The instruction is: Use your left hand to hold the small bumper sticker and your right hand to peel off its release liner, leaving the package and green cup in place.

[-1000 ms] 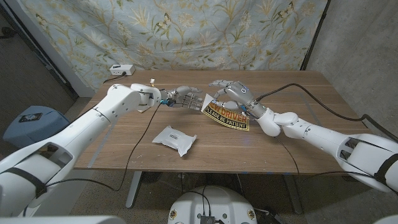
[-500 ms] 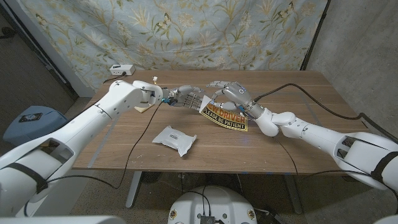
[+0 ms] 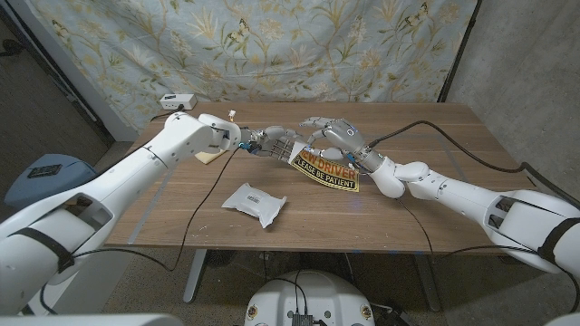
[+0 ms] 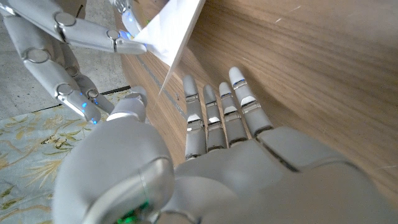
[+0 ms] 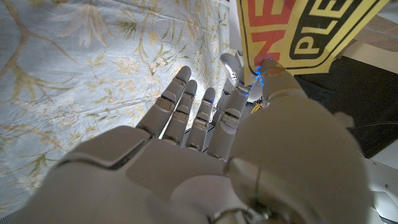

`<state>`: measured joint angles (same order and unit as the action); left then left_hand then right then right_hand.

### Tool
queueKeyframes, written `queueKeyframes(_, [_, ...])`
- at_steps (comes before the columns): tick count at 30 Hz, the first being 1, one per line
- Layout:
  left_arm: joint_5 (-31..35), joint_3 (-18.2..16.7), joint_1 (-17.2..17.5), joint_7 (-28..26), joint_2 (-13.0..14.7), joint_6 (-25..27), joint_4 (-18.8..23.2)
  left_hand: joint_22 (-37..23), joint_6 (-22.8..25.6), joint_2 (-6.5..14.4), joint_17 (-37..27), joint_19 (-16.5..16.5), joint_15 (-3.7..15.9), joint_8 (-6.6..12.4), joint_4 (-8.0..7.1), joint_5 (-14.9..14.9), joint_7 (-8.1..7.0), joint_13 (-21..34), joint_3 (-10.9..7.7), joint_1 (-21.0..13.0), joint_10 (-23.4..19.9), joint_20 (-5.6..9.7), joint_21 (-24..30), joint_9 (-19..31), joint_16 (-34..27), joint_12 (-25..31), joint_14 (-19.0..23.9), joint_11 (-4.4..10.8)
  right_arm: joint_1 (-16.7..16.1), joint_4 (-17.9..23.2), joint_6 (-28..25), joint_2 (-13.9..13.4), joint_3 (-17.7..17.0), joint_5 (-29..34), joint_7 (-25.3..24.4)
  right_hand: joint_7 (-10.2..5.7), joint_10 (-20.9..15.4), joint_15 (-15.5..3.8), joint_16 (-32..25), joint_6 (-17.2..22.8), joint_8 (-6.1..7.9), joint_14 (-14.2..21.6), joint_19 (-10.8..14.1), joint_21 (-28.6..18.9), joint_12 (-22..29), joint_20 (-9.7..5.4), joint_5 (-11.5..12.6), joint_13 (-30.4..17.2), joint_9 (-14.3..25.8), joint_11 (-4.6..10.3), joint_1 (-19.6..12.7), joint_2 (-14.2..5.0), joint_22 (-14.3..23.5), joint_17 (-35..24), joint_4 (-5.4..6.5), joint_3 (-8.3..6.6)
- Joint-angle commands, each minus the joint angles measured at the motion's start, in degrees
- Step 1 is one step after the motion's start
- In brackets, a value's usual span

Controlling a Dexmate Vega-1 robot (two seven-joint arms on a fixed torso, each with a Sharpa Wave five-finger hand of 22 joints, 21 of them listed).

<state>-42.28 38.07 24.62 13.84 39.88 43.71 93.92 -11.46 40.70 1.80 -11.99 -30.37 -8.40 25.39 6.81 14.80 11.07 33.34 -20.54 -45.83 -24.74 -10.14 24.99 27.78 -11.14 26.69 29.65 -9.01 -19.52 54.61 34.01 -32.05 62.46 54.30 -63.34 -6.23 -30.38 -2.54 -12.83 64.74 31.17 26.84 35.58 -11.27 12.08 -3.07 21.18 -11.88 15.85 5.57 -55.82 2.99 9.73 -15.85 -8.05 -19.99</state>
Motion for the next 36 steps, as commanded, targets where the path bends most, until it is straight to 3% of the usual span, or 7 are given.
queueKeyframes(1, [2.2, 2.2, -2.2, 2.0, -1.0, 1.3, -2.1, 0.0, -0.2, 0.2, 0.0, 0.3, -0.21, -0.37, 0.44, -0.1, -0.03, 0.2, -0.31, -0.1, 0.0, -0.24, -0.1, 0.3, -0.1, -0.1, -0.1, -0.25, 0.0, 0.4, -0.2, 0.2, 0.2, -0.3, -0.1, -0.2, -0.3, -6.88, -0.2, 0.1, 0.35, -0.1, -0.2, 0.1, 0.0, -0.07, -0.2, -0.1, 0.2, -0.25, -0.4, -0.29, 0.1, -0.2, 0.09, 0.18])
queueKeyframes(7, [3.3, 2.9, -3.0, 2.2, -1.6, 1.9, -3.4, -0.1, 0.9, 0.6, 0.0, -0.3, -0.01, -0.07, 1.05, 0.0, -0.07, 0.4, -0.86, -0.9, -1.0, -0.34, 0.1, 0.6, -0.6, 0.5, 0.6, -0.09, 0.0, -0.1, -0.3, 0.4, 0.3, -0.3, -0.3, -0.29, -0.4, -6.92, -0.1, 0.1, 0.45, 0.0, -0.2, 0.1, 0.0, -0.07, -0.3, -0.1, 0.2, 0.7, -0.3, -0.14, 0.1, -0.2, 0.1, 0.24])
queueKeyframes(8, [3.4, 3.0, -3.1, 2.8, -1.6, 1.6, -3.8, -0.1, 1.0, 0.7, 0.0, -0.6, 0.16, -0.04, 1.13, 0.0, -0.02, 0.5, -0.96, -0.9, -1.2, -0.24, 0.2, 0.7, -0.7, 0.6, 0.9, 0.04, 0.1, -0.1, -0.3, 0.5, 0.3, -0.3, -0.4, -0.27, -0.6, -6.93, -0.1, 0.0, 0.55, 0.0, -0.2, 0.1, 0.1, -0.07, -0.2, -0.1, 0.2, -2.26, -0.3, -0.11, 0.1, -0.1, 0.11, 0.2])
queueKeyframes(10, [3.8, 3.2, -3.4, 2.9, -1.9, 1.6, -4.3, -0.1, 1.8, 0.8, -0.1, -0.9, 0.43, 0.24, 1.28, 0.1, -0.21, 0.6, -1.14, -1.1, -1.9, -0.18, 0.4, 0.8, -0.9, 1.0, 1.5, 0.4, 0.1, -0.3, -0.4, 0.7, 0.4, -0.3, -0.5, -0.21, -0.3, -6.85, 0.0, 0.0, 0.63, 0.0, -0.2, 0.1, 0.0, -0.07, -0.2, -0.1, 0.2, -0.85, -0.2, -0.1, 0.1, -0.1, 0.12, 0.18])
queueKeyframes(14, [4.4, 3.6, -3.7, 3.0, -2.2, 1.8, -5.0, -0.1, 3.6, 0.7, -0.1, -2.3, 1.73, 0.9, 1.87, 0.2, -1.01, 0.9, -1.47, -1.7, -3.8, 0.4, 1.0, 1.2, -1.5, 2.0, 3.3, 1.44, 0.2, -0.6, -0.5, 0.9, 0.4, -0.4, -0.5, -0.2, -0.4, -6.8, 0.0, 0.0, 0.66, 0.0, -0.2, 0.1, 0.0, -0.06, -0.2, -0.1, 0.2, -0.63, -0.2, -0.07, 0.1, -0.1, 0.12, 0.16])
queueKeyframes(24, [4.7, 2.9, -3.2, 1.8, -2.7, 2.1, -5.1, -0.3, 16.0, 2.6, -0.7, -11.2, 8.33, 5.31, 3.21, 1.5, -4.56, 2.9, -4.42, -7.4, -15.2, 5.53, 5.3, 1.7, -5.5, 7.5, 15.0, 7.48, 0.3, -0.8, -0.9, 1.0, 0.5, -0.7, -0.5, -0.12, -0.4, -6.79, 0.1, 0.1, 0.74, 0.1, -0.2, 0.1, 0.0, -0.09, -0.2, -0.1, 0.2, -0.61, -0.3, 0.05, 0.1, 0.0, 0.06, 0.09])
queueKeyframes(36, [3.8, 1.4, -1.8, -0.1, -2.9, 2.3, -4.0, -0.5, 20.0, 3.6, -1.7, -13.4, 10.71, 6.7, 3.45, 1.8, -5.71, 3.7, -5.68, -10.5, -20.4, 7.36, 7.0, 1.2, -7.5, 9.2, 18.7, 9.46, -0.1, 0.5, -1.4, 0.3, 0.2, -0.8, 0.0, -0.01, -0.4, -6.78, 0.2, 0.0, 0.75, 0.2, -0.2, 0.1, 0.0, -0.1, -0.1, -0.1, 0.2, -0.55, -0.3, 0.06, 0.1, 0.0, 0.07, -0.01])
